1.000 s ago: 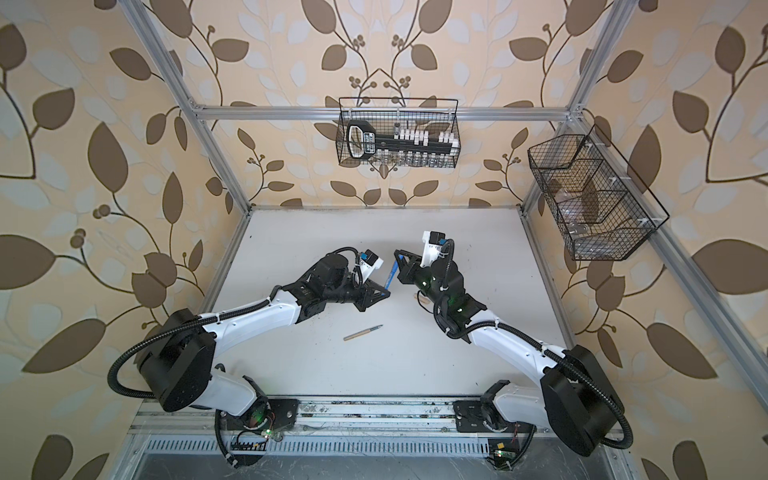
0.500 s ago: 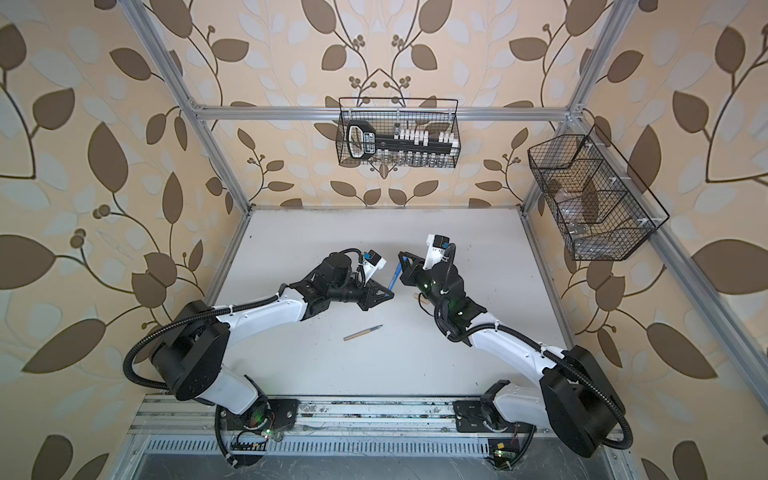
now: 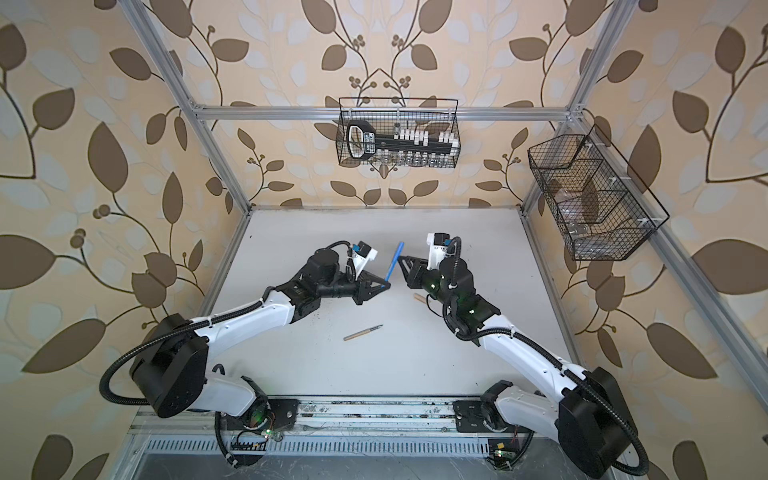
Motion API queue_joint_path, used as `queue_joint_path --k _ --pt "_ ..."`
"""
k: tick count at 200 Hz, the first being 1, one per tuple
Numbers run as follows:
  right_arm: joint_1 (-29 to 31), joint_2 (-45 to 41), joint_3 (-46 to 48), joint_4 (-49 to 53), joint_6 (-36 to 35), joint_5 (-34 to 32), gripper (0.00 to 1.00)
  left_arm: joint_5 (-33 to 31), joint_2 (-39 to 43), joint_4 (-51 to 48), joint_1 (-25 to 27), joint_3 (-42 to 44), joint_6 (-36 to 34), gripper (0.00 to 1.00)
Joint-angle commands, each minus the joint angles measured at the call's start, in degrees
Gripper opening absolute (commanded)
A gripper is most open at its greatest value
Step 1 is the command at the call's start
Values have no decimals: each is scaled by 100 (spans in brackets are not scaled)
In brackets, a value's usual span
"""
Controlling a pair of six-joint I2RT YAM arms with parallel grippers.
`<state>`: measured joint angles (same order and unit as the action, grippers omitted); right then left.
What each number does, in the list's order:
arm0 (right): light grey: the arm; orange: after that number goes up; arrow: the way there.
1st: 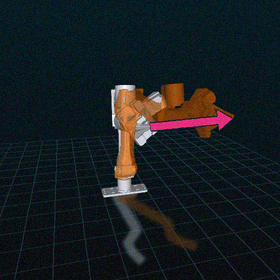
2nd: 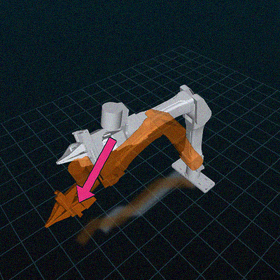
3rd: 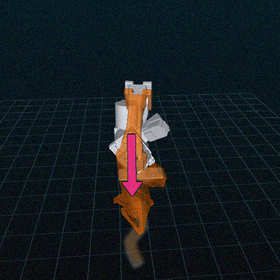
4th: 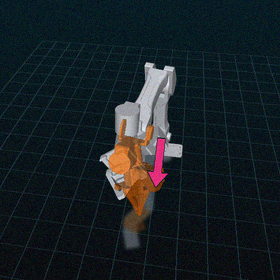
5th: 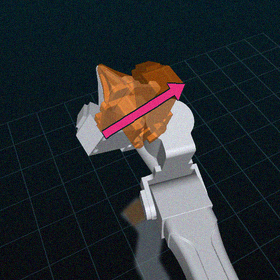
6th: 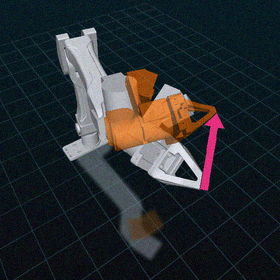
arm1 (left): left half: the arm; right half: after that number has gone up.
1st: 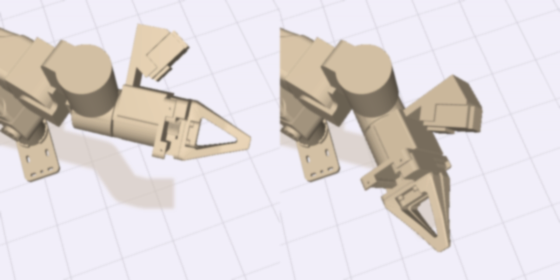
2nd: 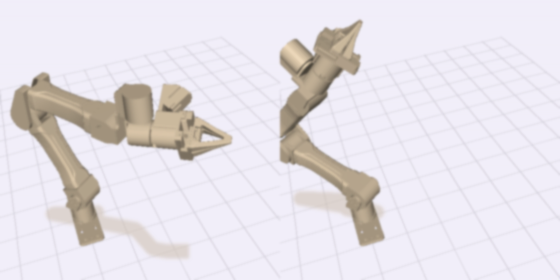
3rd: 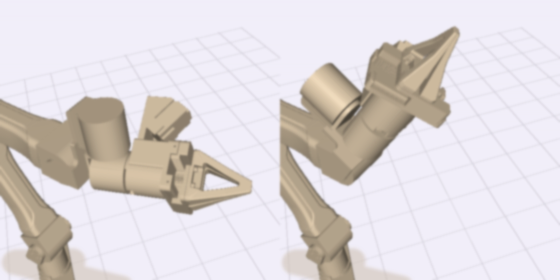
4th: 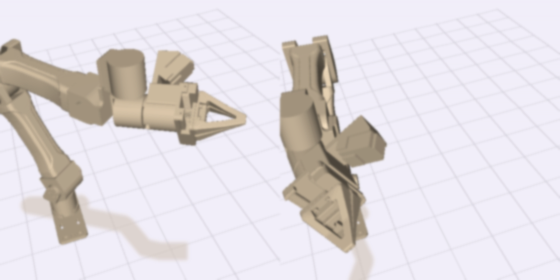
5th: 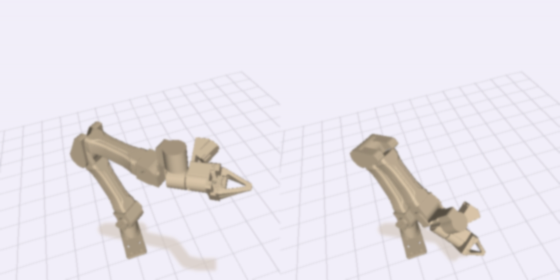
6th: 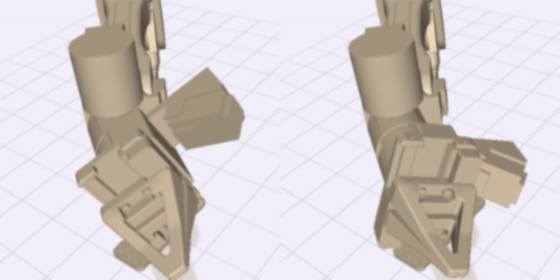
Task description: Insert the pens into the pen caps
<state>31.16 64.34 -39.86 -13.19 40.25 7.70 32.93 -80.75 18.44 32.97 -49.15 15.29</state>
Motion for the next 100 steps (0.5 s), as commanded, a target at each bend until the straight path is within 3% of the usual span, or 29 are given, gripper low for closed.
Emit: queue_joint_path --k 1,29,61,100 --pt "-17 -161 -100 1078 -410 725 45 -449 361 995 -169 -27 421 0" --pt "-83 -627 -197 1129 -736 846 56 -348 544 911 -128 250 527 0" --pt "-119 -859 -404 1057 -1116 1055 59 -358 929 586 151 507 374 0" --pt "-184 -561 -876 716 -1200 1614 62 -611 1172 -78 693 535 106 0"
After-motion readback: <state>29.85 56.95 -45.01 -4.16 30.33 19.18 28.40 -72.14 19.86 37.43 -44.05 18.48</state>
